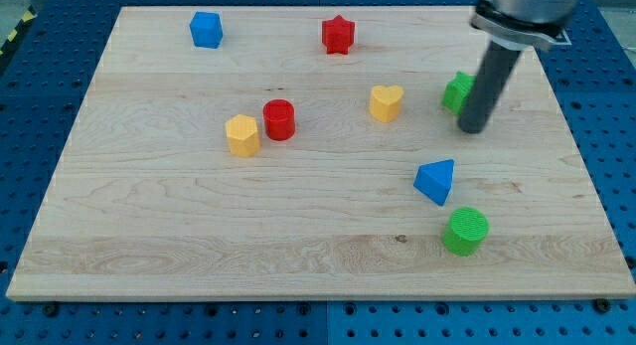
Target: Push the green star to the top right
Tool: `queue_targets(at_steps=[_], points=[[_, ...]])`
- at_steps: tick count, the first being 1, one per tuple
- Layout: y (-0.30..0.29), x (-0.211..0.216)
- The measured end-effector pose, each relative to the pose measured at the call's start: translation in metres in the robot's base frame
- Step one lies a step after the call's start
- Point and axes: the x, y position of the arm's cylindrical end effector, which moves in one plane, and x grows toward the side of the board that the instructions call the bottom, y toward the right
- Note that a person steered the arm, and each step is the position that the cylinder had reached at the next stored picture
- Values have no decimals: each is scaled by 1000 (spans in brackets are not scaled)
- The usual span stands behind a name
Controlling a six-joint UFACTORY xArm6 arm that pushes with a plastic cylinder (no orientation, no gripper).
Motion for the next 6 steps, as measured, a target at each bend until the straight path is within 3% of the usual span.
queue_targets(at_steps=[2, 3, 4, 5, 6], points=[[10, -95], [2, -89], [-1, -52], [35, -55], [52, -97]])
